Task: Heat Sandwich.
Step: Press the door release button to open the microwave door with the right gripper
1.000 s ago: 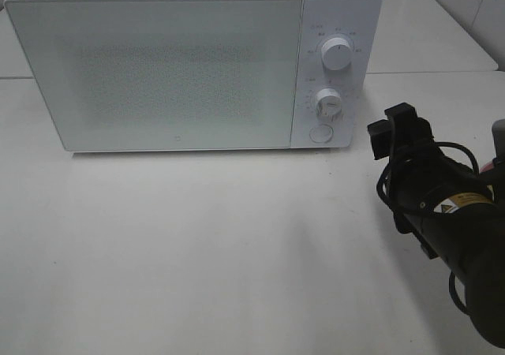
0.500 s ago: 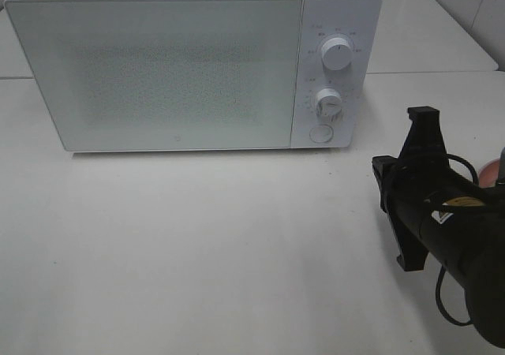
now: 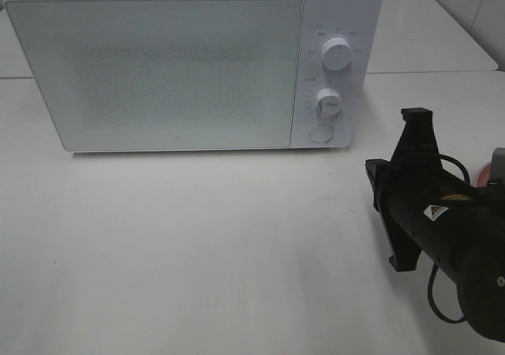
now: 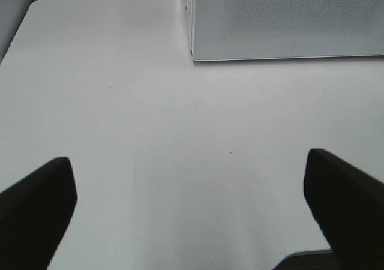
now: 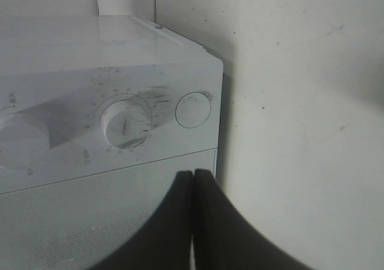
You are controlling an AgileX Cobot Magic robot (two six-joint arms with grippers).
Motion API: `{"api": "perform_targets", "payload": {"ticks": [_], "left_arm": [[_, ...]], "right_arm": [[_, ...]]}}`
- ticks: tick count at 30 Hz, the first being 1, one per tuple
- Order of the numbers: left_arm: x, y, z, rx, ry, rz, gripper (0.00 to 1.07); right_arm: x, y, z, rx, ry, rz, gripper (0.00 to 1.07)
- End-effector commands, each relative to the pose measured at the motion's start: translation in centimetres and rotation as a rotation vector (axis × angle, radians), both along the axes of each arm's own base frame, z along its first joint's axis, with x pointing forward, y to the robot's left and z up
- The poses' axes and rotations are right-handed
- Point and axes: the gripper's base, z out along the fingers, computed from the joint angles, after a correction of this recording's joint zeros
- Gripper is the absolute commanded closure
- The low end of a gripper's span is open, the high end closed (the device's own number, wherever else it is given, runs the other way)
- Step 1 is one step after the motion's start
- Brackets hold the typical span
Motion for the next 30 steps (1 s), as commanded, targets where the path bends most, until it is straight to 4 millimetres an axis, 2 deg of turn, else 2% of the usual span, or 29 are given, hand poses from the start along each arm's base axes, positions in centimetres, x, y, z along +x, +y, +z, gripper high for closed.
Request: {"api": "perform_targets", "payload": {"ticks": [1,8,11,18,25,30], "left_arm": [[-0.3,0.0,-0.1,-0.003,-0.023,0.004,0.09],[-0.3,0.0,-0.1,-0.003,-0.023,0.004,0.09],[-0.3,0.0,-0.1,-0.003,-0.023,0.004,0.09],[-0.3,0.0,-0.1,-0.003,-0.023,0.004,0.09],[-0.3,0.0,-0.1,-0.003,-0.023,0.004,0.09],[-0.3,0.0,-0.1,-0.003,-0.023,0.004,0.09]], "right_arm": [[0.8,1.1,-0.6,-0.003,0.013,0.026,1.07],[2.0,2.5,-1.3,0.016,0.020,0.029,1.07],[3.4,3.0,-1.7,0.012,0.023,0.042,1.07],[5.8,2.8,-2.2,0.010,0.032,0.036,1.07],[8.8,1.8,-2.9,0.008,0.050,0.001,1.07],[10.5,2.1,-3.1,0.013,0.048,0.016,1.07]]}}
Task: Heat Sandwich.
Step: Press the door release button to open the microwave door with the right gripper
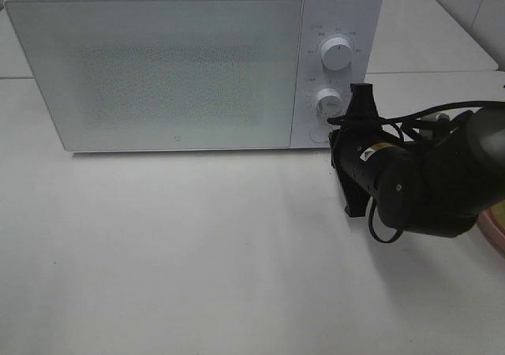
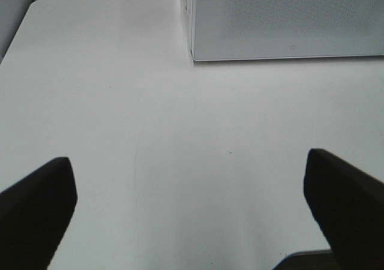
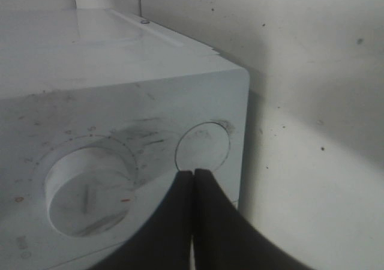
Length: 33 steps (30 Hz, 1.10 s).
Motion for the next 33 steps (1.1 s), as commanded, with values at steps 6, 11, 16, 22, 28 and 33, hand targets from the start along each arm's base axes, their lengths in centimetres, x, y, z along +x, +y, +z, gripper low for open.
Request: {"api": "perform_targets", "payload": {"ticks": [6,11,16,22,28,33], "left_arm": [[-0.3,0.0,-0.1,-0.003,-0.023,0.004,0.09],[-0.3,0.0,-0.1,-0.003,-0.024,0.004,0.09],[-0.3,0.0,-0.1,-0.003,-0.024,0.004,0.09],[-0.3,0.0,-0.1,-0.003,-0.024,0.004,0.09],[-0.3,0.0,-0.1,-0.003,-0.024,0.004,0.09],[-0.3,0.0,-0.1,-0.003,-0.024,0.004,0.09]], "right_arm": [[1.9,0.4,-0.3,0.009,0.006,0.009,1.07],[2.8,0.7,-0.8,0.017,0.012,0.018,1.07],[3.7,0.8,-1.5,0.016,0.022,0.016,1.07],[4.7,0.5,-2.1,0.032,0.042,-0.002,1.07],[5.5,0.9,-1.9,0.043,0.012,-0.008,1.07],[5.7,0.7,-1.5,0.020,-0.040,-0.022,1.07]]}}
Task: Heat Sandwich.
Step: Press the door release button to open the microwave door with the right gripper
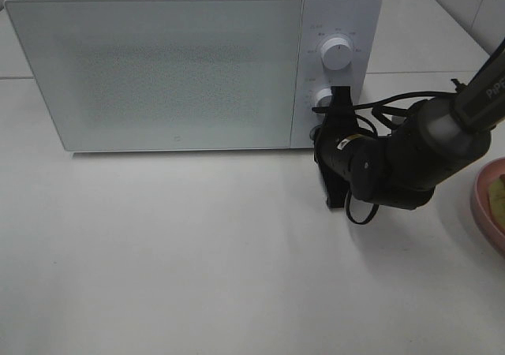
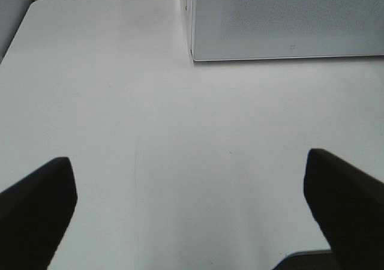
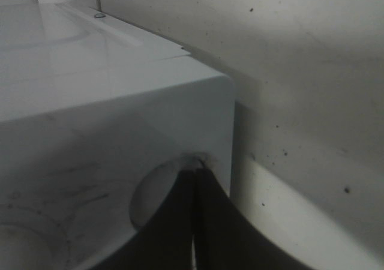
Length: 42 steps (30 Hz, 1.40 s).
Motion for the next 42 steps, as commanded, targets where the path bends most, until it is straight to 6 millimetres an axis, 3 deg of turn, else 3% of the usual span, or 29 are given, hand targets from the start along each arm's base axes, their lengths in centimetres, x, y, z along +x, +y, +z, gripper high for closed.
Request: {"api": "perform_targets", "payload": {"ticks": [1,10,18,27,34,42], "left_arm": [[-0.3,0.0,-0.1,-0.003,-0.024,0.004,0.09],[-0.3,0.0,-0.1,-0.003,-0.024,0.004,0.09],[-0.3,0.0,-0.1,-0.003,-0.024,0.004,0.09],[-0.3,0.0,-0.1,-0.003,-0.024,0.004,0.09],[-0.3,0.0,-0.1,-0.003,-0.024,0.004,0.09],[-0.3,0.0,-0.1,-0.003,-0.024,0.004,0.09]], "right_arm": [[1.1,-0.2,1.5,-0.015,-0.138,-0.019,1.07],[1.0,-0.3,3.1,-0.017,-0.181,-0.013,1.07],[1.0,-0.4,3.2,-0.018,-0.200,-0.022,1.07],[1.3,-0.9,4.3,-0.013,-0.325,-0.083,1.07],[3.1,-0.3,4.3,-0.024,-0.386,-0.089,1.07],[3.4,-0.4,4.6,-0.041,-0.435,-0.105,1.07]]}}
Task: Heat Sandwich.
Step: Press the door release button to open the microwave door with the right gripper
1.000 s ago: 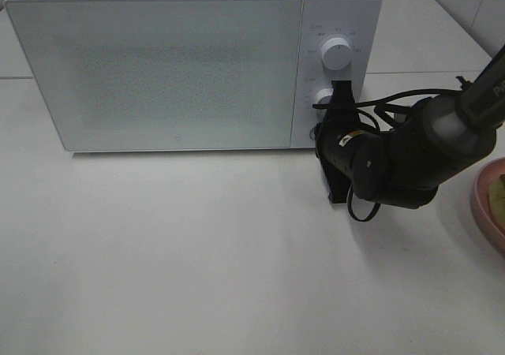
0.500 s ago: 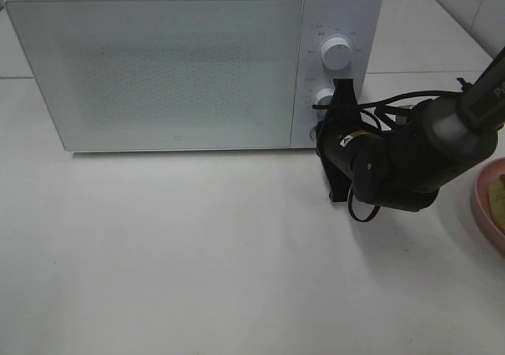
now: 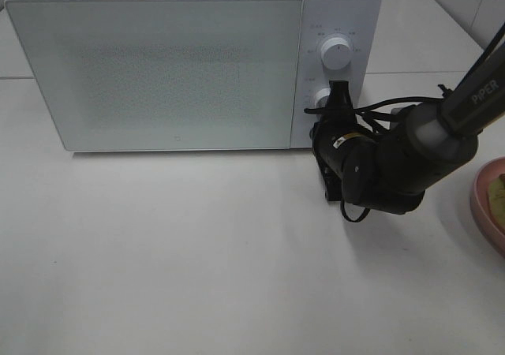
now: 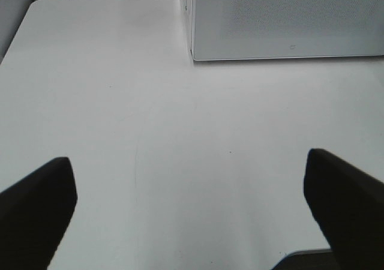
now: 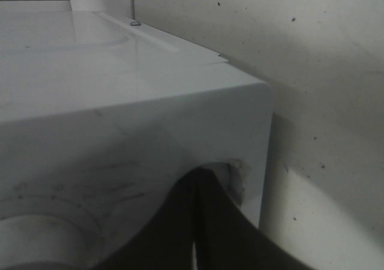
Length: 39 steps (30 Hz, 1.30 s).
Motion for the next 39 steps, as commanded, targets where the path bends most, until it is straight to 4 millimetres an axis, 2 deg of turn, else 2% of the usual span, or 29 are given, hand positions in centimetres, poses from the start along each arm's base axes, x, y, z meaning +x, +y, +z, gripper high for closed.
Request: {"api": "perform_targets", "payload": {"ticks": [1,39], "left_arm": [[-0.3,0.0,-0.1,-0.003,-0.024,0.004,0.09],[-0.2,0.0,0.0,-0.003,-0.018,0.004,0.09]], "right_arm": [[2.8,-0.7,4.3,-0.008,-0.333,-0.065,1.07],[3.1,-0.5,3.1,-0.043,-0.270,-0.057,1.07]]}}
